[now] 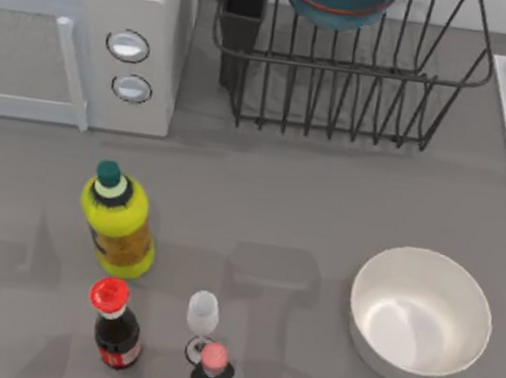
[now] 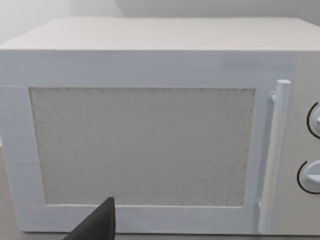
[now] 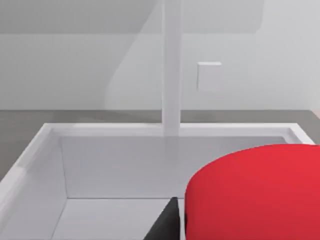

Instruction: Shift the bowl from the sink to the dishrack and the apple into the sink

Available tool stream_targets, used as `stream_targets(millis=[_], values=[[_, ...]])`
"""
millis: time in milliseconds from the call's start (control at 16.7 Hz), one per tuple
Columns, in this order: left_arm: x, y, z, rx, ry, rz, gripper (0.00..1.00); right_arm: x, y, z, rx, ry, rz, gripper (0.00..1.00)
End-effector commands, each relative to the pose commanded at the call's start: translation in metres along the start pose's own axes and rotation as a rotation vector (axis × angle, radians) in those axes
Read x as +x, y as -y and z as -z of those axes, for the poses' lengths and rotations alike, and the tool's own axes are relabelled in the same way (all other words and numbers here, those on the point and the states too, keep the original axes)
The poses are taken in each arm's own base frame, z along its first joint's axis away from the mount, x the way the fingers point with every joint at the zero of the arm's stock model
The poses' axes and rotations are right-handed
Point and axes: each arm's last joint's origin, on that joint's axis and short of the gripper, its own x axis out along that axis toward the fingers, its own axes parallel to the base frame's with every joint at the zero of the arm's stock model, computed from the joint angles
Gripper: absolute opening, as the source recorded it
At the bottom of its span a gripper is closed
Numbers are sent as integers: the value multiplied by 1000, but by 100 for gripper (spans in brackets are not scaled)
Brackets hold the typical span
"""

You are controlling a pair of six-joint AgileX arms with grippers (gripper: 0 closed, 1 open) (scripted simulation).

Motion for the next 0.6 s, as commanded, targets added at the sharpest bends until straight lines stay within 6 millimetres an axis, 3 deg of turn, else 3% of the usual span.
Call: stream_targets(millis=[600], values=[[0,0,0,0,0,0,100,0,0,0,0,0,0,75]])
